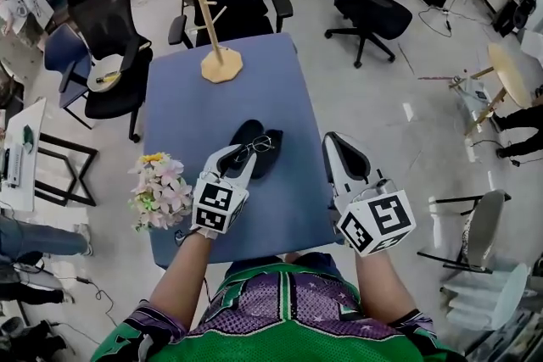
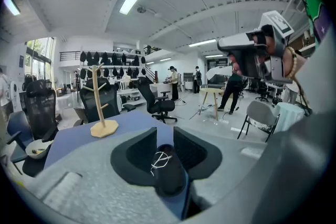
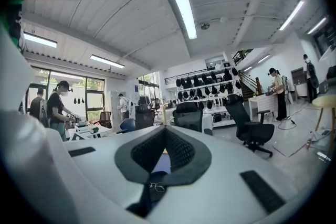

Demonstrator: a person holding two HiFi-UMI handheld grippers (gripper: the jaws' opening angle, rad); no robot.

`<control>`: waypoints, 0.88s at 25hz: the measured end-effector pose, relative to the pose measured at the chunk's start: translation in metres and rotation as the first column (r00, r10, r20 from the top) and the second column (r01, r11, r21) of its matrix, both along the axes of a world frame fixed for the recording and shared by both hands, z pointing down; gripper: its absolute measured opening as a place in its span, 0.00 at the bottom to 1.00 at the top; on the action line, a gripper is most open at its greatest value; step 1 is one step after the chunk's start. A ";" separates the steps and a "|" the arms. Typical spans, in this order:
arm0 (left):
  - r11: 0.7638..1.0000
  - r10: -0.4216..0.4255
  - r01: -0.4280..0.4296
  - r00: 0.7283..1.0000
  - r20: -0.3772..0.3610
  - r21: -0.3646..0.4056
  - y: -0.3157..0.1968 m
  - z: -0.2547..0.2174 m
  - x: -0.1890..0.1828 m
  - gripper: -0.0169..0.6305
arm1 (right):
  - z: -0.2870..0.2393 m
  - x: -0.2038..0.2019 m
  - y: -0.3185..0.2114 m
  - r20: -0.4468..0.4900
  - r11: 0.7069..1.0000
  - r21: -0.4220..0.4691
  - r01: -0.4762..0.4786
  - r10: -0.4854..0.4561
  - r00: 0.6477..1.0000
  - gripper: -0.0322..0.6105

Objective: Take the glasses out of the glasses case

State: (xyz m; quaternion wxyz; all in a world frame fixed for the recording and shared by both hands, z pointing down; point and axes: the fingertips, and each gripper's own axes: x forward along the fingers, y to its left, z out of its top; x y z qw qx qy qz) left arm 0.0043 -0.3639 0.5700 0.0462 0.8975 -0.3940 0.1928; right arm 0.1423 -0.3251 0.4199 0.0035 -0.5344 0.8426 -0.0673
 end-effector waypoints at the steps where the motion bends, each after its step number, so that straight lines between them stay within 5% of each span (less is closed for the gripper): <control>1: 1.000 -0.002 0.002 1.000 0.009 -0.009 -0.001 0.008 0.000 0.19 | 0.003 0.000 -0.002 -0.006 1.000 -0.004 0.008 -0.008 1.000 0.05; 22: 0.970 -0.122 0.144 0.985 0.120 -0.197 -0.036 0.128 -0.008 0.19 | 0.046 -0.007 -0.052 -0.037 0.990 -0.084 0.117 -0.120 0.992 0.05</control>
